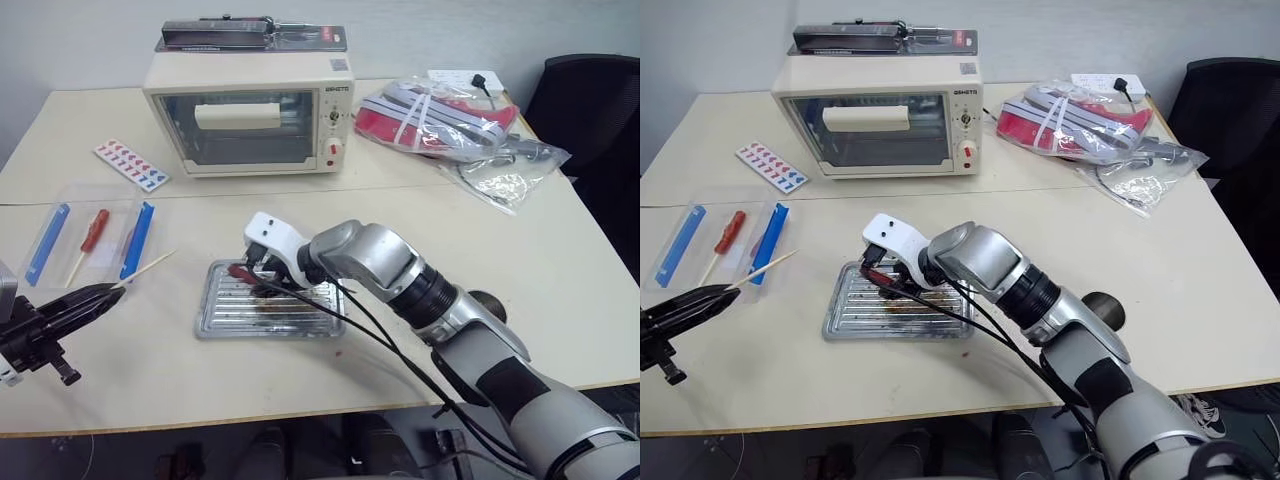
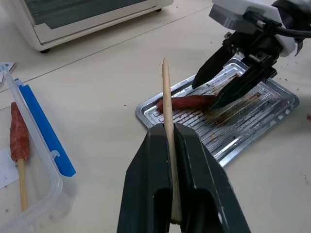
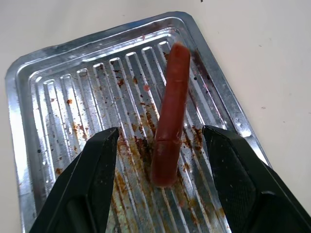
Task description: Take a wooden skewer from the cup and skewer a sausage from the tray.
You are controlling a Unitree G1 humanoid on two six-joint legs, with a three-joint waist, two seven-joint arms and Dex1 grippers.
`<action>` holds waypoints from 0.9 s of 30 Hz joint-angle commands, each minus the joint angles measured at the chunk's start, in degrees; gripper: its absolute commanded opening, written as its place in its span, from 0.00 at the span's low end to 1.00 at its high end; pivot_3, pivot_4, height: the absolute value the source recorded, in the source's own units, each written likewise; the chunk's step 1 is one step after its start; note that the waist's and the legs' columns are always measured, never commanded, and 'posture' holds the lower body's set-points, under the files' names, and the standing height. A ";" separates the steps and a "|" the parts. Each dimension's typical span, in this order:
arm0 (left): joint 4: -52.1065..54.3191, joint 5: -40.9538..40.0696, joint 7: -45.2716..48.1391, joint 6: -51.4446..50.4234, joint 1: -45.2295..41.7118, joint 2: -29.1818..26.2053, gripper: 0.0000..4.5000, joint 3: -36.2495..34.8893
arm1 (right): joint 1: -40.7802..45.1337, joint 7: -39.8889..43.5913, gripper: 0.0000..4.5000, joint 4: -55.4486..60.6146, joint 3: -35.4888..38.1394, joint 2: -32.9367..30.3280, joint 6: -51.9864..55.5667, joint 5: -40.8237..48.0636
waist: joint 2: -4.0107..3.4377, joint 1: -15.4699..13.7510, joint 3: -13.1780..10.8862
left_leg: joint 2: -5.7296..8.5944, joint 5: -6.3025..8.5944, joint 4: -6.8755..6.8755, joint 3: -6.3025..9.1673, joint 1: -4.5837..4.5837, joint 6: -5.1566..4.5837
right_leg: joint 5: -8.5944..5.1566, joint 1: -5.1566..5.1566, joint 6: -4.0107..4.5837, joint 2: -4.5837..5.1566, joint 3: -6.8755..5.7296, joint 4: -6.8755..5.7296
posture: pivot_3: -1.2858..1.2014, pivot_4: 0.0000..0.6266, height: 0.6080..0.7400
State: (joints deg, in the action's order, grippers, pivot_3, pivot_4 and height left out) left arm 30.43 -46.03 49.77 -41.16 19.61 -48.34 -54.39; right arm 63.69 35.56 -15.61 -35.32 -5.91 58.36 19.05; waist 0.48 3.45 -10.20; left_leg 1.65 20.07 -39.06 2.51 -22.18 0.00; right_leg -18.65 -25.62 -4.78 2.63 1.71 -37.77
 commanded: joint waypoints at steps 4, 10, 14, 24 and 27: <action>-0.16 -0.14 -0.48 1.39 -0.45 0.16 0.00 0.00 | -0.28 1.79 0.63 -2.76 1.24 2.95 -3.10 -3.35 | 0.00 0.01 0.00 | 0.01 0.00 0.00 0.01 0.00 0.00 | 0.00 0.00 0.00 0.00 0.00 -0.01 | 0.52 0.24 1.00; -0.04 -0.24 -0.75 1.71 -0.54 0.34 0.00 0.17 | -0.95 2.93 0.45 -4.61 1.48 3.71 -4.80 -5.84 | 0.00 0.02 0.00 | 0.02 0.00 0.00 0.01 0.01 0.01 | 0.00 0.00 0.00 0.00 0.00 -0.04 | 0.52 0.24 1.00; -0.53 -0.14 -0.76 1.96 -1.00 0.13 0.00 0.42 | -1.34 3.73 0.23 -4.33 1.68 3.79 -4.88 -7.02 | 0.00 0.02 0.00 | 0.03 0.00 -0.01 0.01 0.02 0.01 | 0.00 0.00 0.00 0.00 0.00 -0.05 | 0.52 0.24 1.00; -1.85 0.07 -0.53 2.67 -2.60 -0.57 0.00 1.89 | -2.09 5.27 0.23 -3.79 2.56 3.67 -5.36 -9.48 | 0.01 0.04 0.01 | 0.03 0.00 -0.01 0.01 0.02 0.01 | 0.00 0.00 0.00 0.00 0.00 -0.07 | 0.52 0.24 1.00; -2.17 -0.30 0.00 2.66 -3.22 -0.93 0.00 2.80 | -1.92 6.66 0.23 -1.73 3.14 2.52 -4.81 -9.30 | 0.01 0.04 0.01 | 0.04 0.00 -0.02 0.02 0.03 0.01 | 0.00 0.00 0.00 0.00 0.00 -0.07 | 0.52 0.24 1.00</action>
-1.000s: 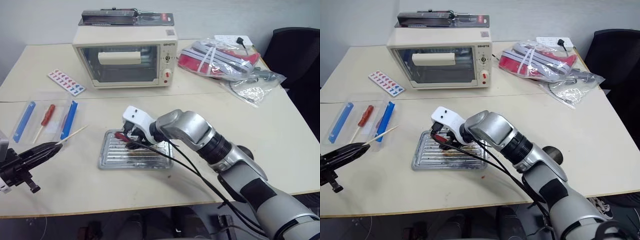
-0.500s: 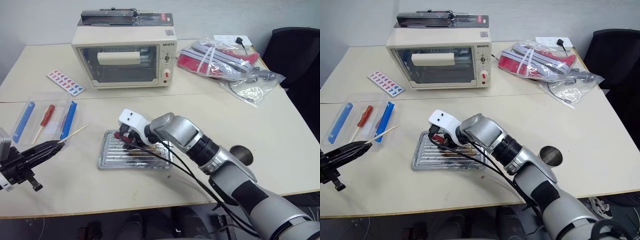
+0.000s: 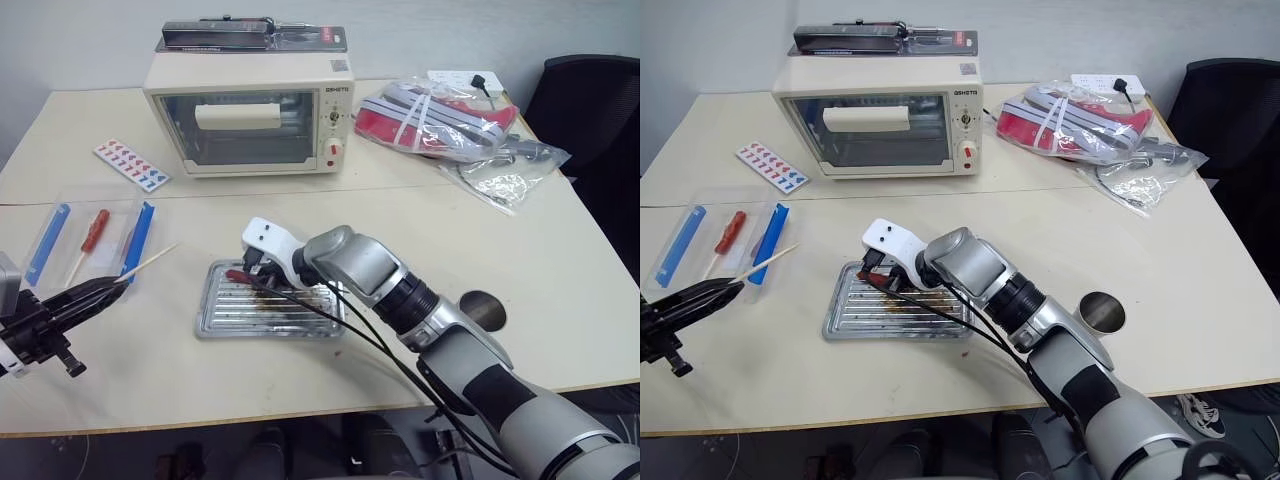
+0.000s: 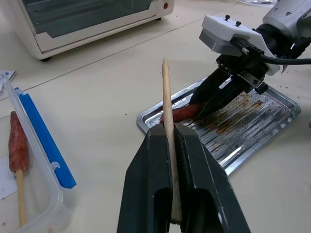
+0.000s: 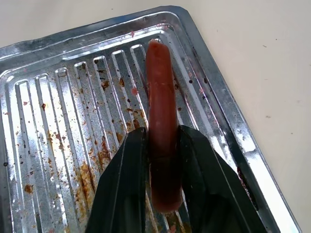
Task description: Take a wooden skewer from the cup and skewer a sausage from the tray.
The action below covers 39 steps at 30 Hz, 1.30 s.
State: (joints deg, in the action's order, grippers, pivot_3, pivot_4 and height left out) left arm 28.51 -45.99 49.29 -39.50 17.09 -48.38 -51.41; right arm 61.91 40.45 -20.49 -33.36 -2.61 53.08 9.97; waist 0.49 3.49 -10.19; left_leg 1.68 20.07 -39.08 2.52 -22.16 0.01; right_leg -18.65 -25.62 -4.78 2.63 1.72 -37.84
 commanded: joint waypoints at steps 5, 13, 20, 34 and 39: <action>-2.53 0.54 1.32 1.91 -3.95 -2.73 0.00 2.99 | 0.27 4.77 0.23 6.86 1.88 -3.87 1.07 0.40 | 0.00 -0.05 0.00 | 0.02 0.00 -0.01 0.00 0.00 0.00 | 0.00 0.00 0.00 0.01 0.00 -0.01 | 0.52 0.24 1.00; -3.16 0.95 1.53 2.12 -4.90 -2.75 0.00 3.26 | -2.30 4.18 0.23 6.02 0.27 -2.60 -1.33 -1.63 | 0.01 0.76 0.00 | 0.01 0.00 0.01 0.01 -0.01 0.02 | 0.00 -0.05 0.00 0.00 0.00 -0.03 | 0.52 0.24 1.00; -2.09 0.53 1.32 1.70 -3.26 -2.12 0.00 1.62 | -1.70 3.56 0.23 2.43 1.76 -0.23 -2.70 -2.79 | 0.02 1.46 0.01 | 0.01 0.00 0.00 0.02 0.01 0.03 | 0.00 -0.05 0.00 0.00 -0.01 -0.07 | 0.52 0.24 1.00; -1.89 0.33 0.68 1.74 -3.02 -2.01 0.00 1.51 | -0.89 3.21 0.23 -2.05 3.41 2.54 -4.63 -4.06 | 0.03 1.43 0.02 | 0.02 0.00 -0.01 0.03 0.02 0.03 | 0.00 -0.04 0.00 0.00 -0.01 -0.11 | 0.52 0.24 1.00; -2.02 0.42 0.76 1.84 -3.27 -2.11 0.00 1.80 | -1.08 3.82 0.08 -1.57 3.64 2.32 -4.20 -4.19 | 0.03 1.43 0.02 | 0.03 -0.01 -0.02 0.04 0.02 0.03 | 0.00 -0.04 0.00 0.00 -0.01 -0.12 | 0.52 0.24 1.00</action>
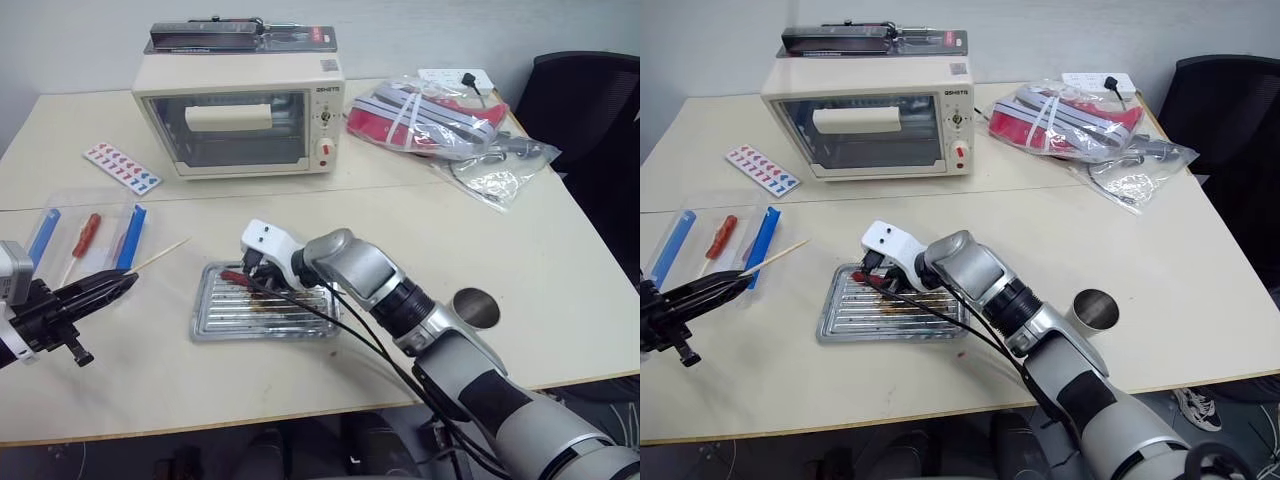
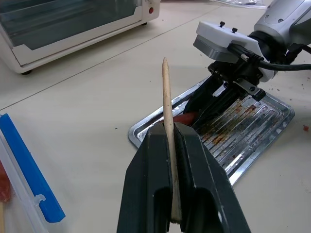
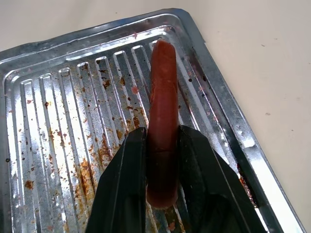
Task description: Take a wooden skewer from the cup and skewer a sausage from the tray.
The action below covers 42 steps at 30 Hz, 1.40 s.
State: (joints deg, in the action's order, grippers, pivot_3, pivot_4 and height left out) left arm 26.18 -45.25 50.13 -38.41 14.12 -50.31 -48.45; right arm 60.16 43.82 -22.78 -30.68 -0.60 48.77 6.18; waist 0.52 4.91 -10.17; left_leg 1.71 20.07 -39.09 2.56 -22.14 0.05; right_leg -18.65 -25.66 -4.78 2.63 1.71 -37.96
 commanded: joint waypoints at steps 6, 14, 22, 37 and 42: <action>-0.16 -0.30 0.34 0.90 -1.67 -0.58 0.00 0.91 | 1.27 3.48 0.08 5.71 1.60 -2.28 3.31 0.85 | 0.00 -0.01 0.00 | 0.00 0.00 0.00 0.01 0.00 0.00 | 0.00 0.00 0.00 0.00 0.00 -0.01 | 0.52 0.24 1.00; -2.40 -2.47 6.40 -0.41 -10.38 -5.95 0.00 11.15 | 6.27 25.16 0.08 22.35 1.88 -24.46 8.72 9.37 | 0.01 -1.01 0.00 | 0.11 0.01 -0.10 0.08 -0.04 -0.04 | 0.00 0.04 0.00 0.09 -0.02 0.02 | 0.52 0.24 1.00; -7.19 -3.27 14.31 -1.18 -25.65 -9.35 0.00 26.11 | 5.64 38.55 0.08 34.12 5.11 -43.94 9.66 16.20 | -0.04 -1.74 -0.03 | 0.11 0.05 -0.05 0.07 -0.03 -0.07 | 0.00 -0.01 -0.01 0.06 0.02 0.09 | 0.52 0.24 1.00; -9.72 -2.03 21.73 -2.35 -41.52 -5.56 0.00 40.63 | 0.99 35.26 0.08 42.99 16.33 -53.33 14.89 24.05 | -0.04 -2.70 -0.03 | 0.10 0.04 -0.13 0.03 -0.06 -0.07 | 0.00 -0.04 -0.01 0.03 0.11 0.05 | 0.52 0.24 1.00; -11.14 -0.89 22.28 -1.70 -43.06 -5.37 0.00 41.17 | -0.35 34.77 0.08 44.61 16.99 -54.93 14.25 25.65 | -0.03 -3.34 -0.03 | 0.10 0.04 -0.23 0.03 -0.06 -0.07 | 0.00 -0.03 -0.01 0.03 0.10 0.01 | 0.52 0.24 1.00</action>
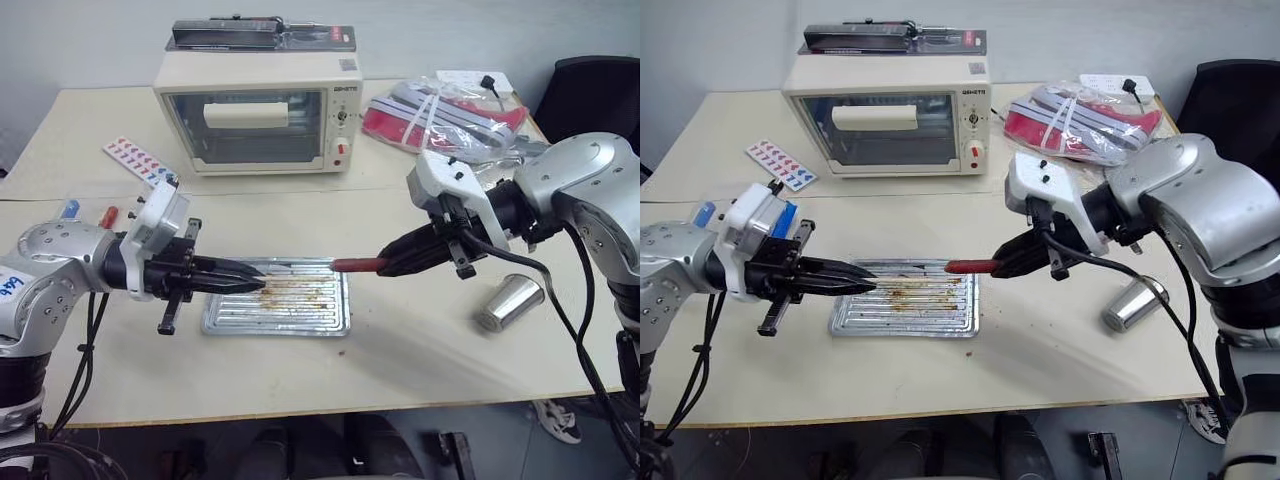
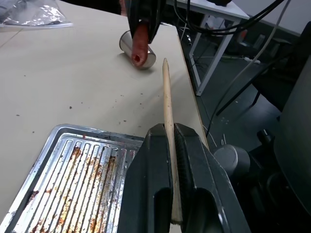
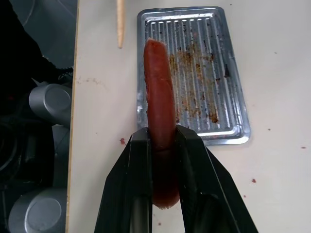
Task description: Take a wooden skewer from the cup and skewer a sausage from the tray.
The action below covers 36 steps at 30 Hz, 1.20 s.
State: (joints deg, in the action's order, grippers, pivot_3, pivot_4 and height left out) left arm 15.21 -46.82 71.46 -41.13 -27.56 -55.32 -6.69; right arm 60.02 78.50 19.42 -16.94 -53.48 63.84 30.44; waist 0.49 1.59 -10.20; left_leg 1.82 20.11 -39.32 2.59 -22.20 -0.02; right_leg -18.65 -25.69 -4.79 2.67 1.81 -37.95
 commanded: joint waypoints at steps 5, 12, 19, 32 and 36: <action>-1.15 1.60 2.00 1.57 -1.77 -1.01 0.00 -0.89 | -1.52 0.25 0.08 3.37 3.87 -3.53 -1.87 2.68 | 0.00 -0.12 0.00 | 0.01 0.00 -0.05 0.01 -0.02 -0.01 | 0.00 0.01 -0.01 0.00 -0.01 -0.01 | 0.52 0.24 1.00; -1.66 2.71 2.80 2.19 -1.79 -1.11 0.00 -0.94 | -2.58 -0.29 0.08 3.87 4.68 -4.19 -2.66 3.74 | 0.00 -0.07 0.00 | 0.00 0.00 -0.08 0.01 -0.02 -0.01 | 0.00 0.01 -0.01 0.00 -0.02 -0.04 | 0.52 0.24 1.00; -0.77 2.67 2.41 1.99 -2.92 0.07 0.00 -0.02 | -2.67 -1.67 0.08 4.27 5.38 -3.67 -1.88 5.04 | 0.00 -0.10 0.00 | 0.01 0.00 -0.10 0.01 -0.02 -0.01 | 0.00 0.01 -0.01 0.00 -0.02 -0.04 | 0.52 0.24 1.00; -0.95 3.57 2.37 2.43 -5.00 1.75 0.00 1.83 | -0.54 -3.72 0.08 3.59 4.67 -1.22 -1.16 6.59 | 0.00 -0.09 0.00 | 0.00 0.00 -0.14 0.01 -0.03 -0.01 | 0.00 0.01 -0.01 0.00 -0.02 -0.07 | 0.52 0.24 1.00; -0.85 3.84 2.43 2.45 -5.78 2.57 0.00 2.58 | 0.28 -4.30 0.08 3.85 4.76 -0.05 -0.33 7.40 | 0.00 -0.09 0.00 | 0.00 0.00 -0.18 0.02 -0.04 -0.01 | 0.00 0.01 -0.01 0.00 -0.03 -0.08 | 0.52 0.24 1.00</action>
State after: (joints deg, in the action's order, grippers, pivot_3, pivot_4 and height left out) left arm 12.89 -42.76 73.55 -39.29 -32.35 -53.07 -4.68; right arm 58.11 74.40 22.09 -13.46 -54.37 63.72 35.99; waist 0.49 1.50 -10.20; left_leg 1.82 20.11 -39.51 2.60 -22.24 -0.04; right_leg -18.64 -25.68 -4.80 2.67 1.79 -38.04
